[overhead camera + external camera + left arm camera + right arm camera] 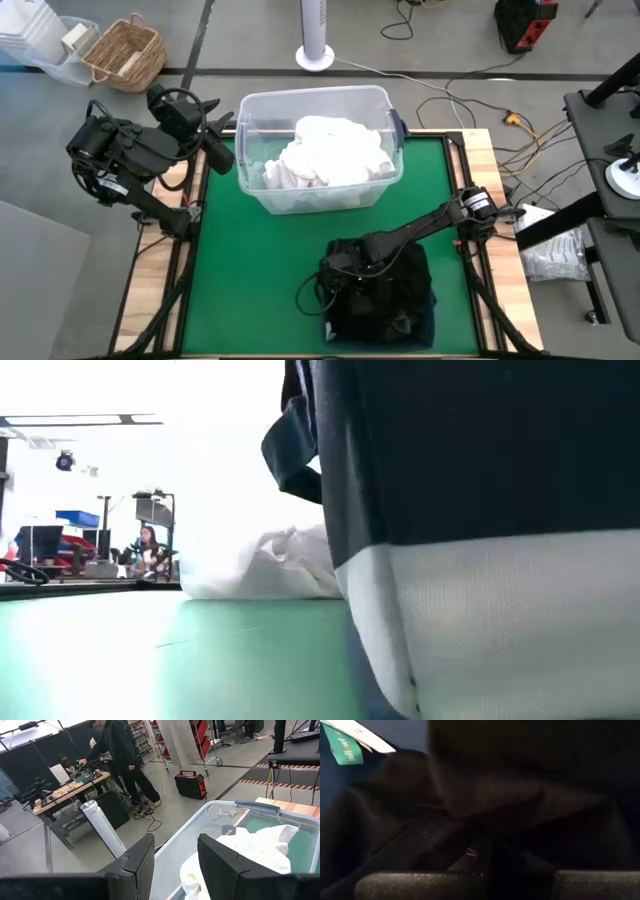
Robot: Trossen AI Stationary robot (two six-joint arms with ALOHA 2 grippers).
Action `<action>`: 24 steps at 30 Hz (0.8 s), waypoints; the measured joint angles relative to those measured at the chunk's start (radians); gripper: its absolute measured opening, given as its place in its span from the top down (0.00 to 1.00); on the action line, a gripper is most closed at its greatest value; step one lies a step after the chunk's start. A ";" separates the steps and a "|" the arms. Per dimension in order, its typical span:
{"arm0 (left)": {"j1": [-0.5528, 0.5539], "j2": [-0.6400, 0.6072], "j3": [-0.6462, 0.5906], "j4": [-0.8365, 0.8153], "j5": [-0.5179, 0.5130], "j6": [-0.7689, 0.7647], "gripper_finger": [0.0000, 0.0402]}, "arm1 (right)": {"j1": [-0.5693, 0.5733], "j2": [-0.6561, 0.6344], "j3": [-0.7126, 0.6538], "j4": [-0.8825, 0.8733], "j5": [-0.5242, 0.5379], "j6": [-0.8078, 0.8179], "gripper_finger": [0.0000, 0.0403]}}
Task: Sort clothes
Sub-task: Put the black shirt into the blue laundry bin
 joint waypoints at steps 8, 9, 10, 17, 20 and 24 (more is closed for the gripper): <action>0.000 0.000 0.000 0.001 0.000 -0.020 0.68 | -0.002 0.002 -0.037 0.110 0.001 -0.048 0.98; 0.000 0.000 0.000 0.001 0.000 -0.021 0.68 | -0.002 0.001 -0.031 0.102 0.001 -0.049 0.98; 0.000 0.000 0.000 0.001 0.000 -0.021 0.68 | -0.002 -0.003 -0.022 0.092 0.001 -0.049 0.98; 0.000 0.000 0.000 0.001 0.001 -0.028 0.68 | -0.005 -0.055 0.115 -0.106 0.003 -0.062 0.93; 0.000 0.003 0.000 0.002 0.000 -0.028 0.68 | -0.005 -0.065 0.181 -0.198 0.000 -0.062 0.87; 0.000 0.006 0.000 0.002 0.000 -0.028 0.68 | -0.005 -0.069 0.295 -0.339 0.016 -0.065 0.78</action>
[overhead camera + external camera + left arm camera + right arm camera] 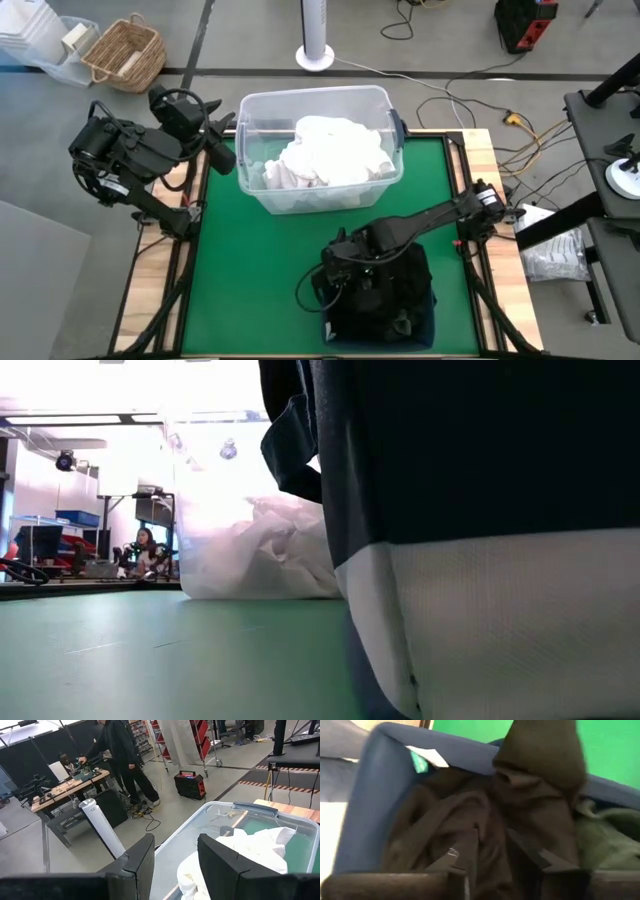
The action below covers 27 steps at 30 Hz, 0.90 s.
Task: Sort clothes
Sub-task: Put the black shirt into the blue laundry bin
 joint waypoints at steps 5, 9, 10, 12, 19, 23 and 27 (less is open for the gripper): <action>0.000 0.000 0.000 0.000 -0.001 0.000 0.68 | 0.000 -0.006 0.161 -0.246 0.211 -0.003 0.73; 0.000 0.000 0.000 0.000 -0.001 0.000 0.68 | -0.011 -0.067 0.189 -0.390 0.318 -0.003 0.78; 0.000 0.000 0.000 0.000 -0.001 0.000 0.68 | -0.016 -0.092 0.176 -0.398 0.327 0.004 0.81; 0.000 -0.001 0.000 0.000 -0.001 0.000 0.68 | -0.024 -0.153 0.134 -0.398 0.334 0.027 0.87; 0.000 -0.001 0.000 0.000 -0.001 0.000 0.68 | -0.033 -0.394 -0.145 -0.235 0.418 0.177 0.97; 0.000 -0.001 0.000 0.000 -0.001 0.000 0.68 | -0.028 -0.494 -0.362 -0.085 0.419 0.277 0.97; 0.000 -0.001 0.000 0.000 -0.001 0.000 0.68 | -0.022 -0.547 -0.556 0.090 0.437 0.350 0.97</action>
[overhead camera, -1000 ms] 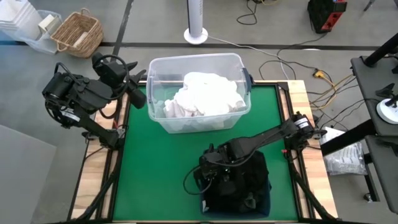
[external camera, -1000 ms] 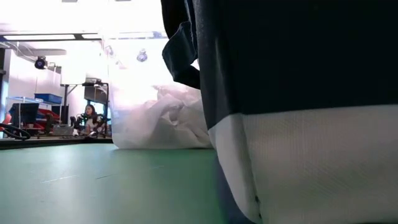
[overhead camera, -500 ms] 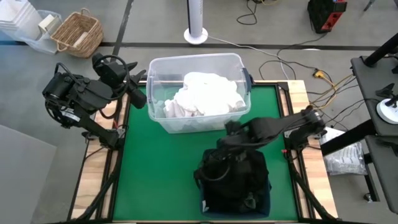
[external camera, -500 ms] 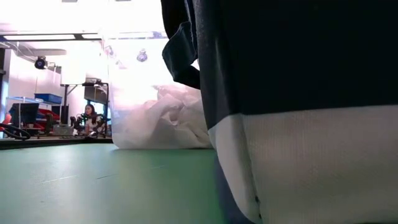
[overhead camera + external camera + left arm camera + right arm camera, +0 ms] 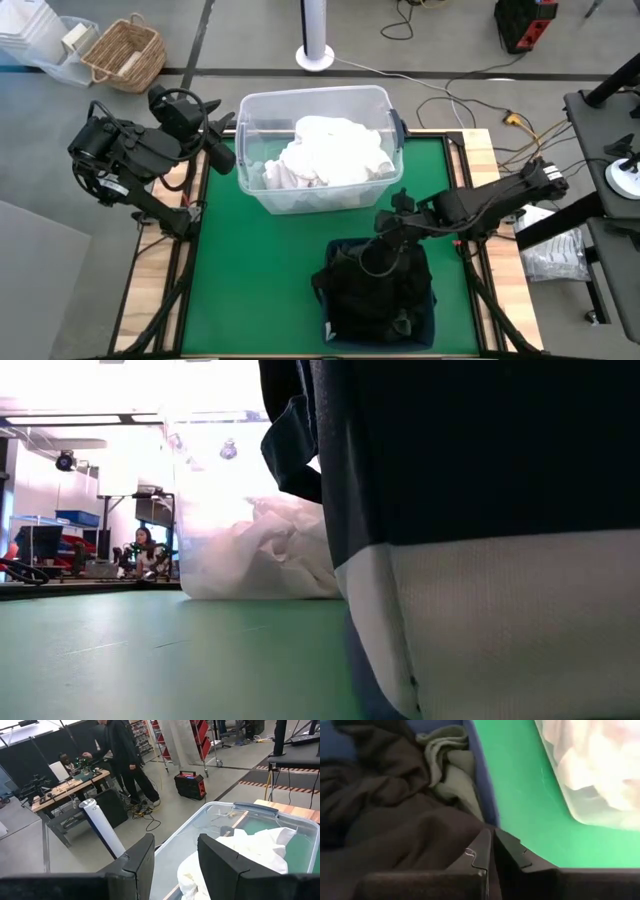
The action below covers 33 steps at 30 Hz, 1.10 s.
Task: Sort clothes
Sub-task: Put the black shirt into the blue laundry bin
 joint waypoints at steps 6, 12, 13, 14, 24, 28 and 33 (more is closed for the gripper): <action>0.000 0.000 0.000 0.000 0.000 0.002 0.68 | 0.015 -0.005 -0.139 0.214 -0.056 0.010 0.97; 0.000 0.000 0.000 -0.012 0.000 0.003 0.68 | 0.059 0.016 -0.185 0.309 -0.094 0.009 0.97; 0.000 0.000 0.000 -0.014 0.000 0.003 0.68 | 0.065 0.020 -0.191 0.329 -0.095 0.010 0.97; 0.000 0.001 0.000 -0.014 0.000 0.003 0.68 | 0.071 0.022 -0.198 0.354 -0.097 0.010 0.97; 0.000 0.001 0.000 -0.015 0.000 0.001 0.68 | 0.081 0.111 -0.285 0.454 -0.092 -0.005 0.97; 0.000 0.002 0.000 -0.016 0.000 -0.001 0.68 | 0.081 0.147 -0.290 0.468 -0.092 -0.016 0.97; 0.000 0.003 0.000 -0.016 0.001 -0.003 0.68 | 0.081 0.140 -0.259 0.451 -0.096 -0.035 0.97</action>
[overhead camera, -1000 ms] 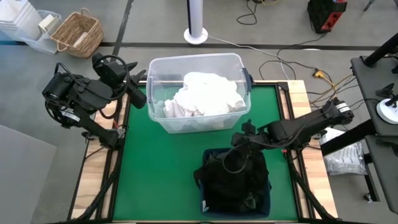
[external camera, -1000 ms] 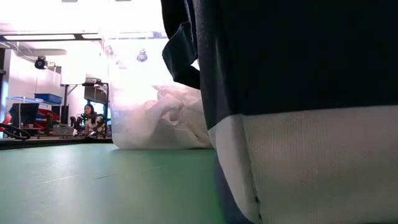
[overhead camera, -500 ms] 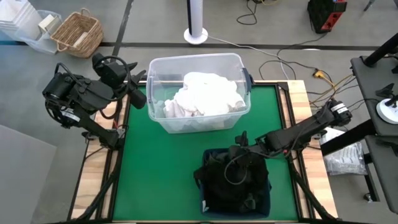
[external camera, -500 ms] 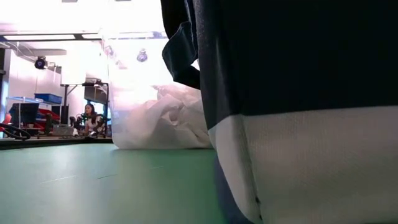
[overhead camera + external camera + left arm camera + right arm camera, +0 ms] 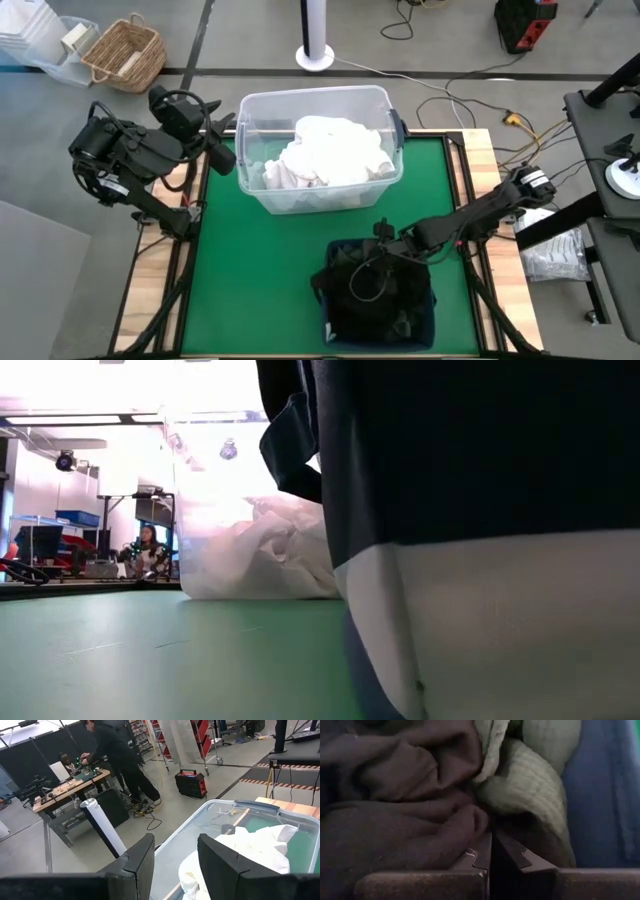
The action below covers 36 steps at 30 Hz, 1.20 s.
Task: Sort clothes
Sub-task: Put the black shirt into the blue laundry bin
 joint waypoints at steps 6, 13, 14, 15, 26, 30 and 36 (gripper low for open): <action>0.000 0.000 0.000 0.000 0.000 -0.001 0.68 | 0.000 -0.014 0.091 -0.108 -0.011 0.004 0.97; 0.000 0.000 0.000 0.000 0.000 -0.001 0.68 | 0.000 -0.014 0.210 -0.185 -0.012 -0.009 0.97; 0.000 0.000 0.000 0.000 0.000 -0.001 0.68 | 0.000 -0.014 0.227 -0.196 -0.011 -0.008 0.97; 0.000 0.000 0.000 0.000 0.000 -0.001 0.68 | 0.000 -0.014 0.245 -0.211 -0.011 -0.009 0.97; 0.000 0.000 0.000 0.000 0.000 -0.001 0.68 | 0.022 -0.048 0.408 -0.437 -0.005 0.017 0.97; 0.000 0.000 0.000 -0.001 0.000 -0.001 0.68 | 0.054 -0.079 0.385 -0.392 -0.004 0.020 0.97; 0.000 0.000 0.000 -0.002 0.000 -0.001 0.68 | 0.086 -0.071 0.268 -0.278 -0.003 0.063 0.97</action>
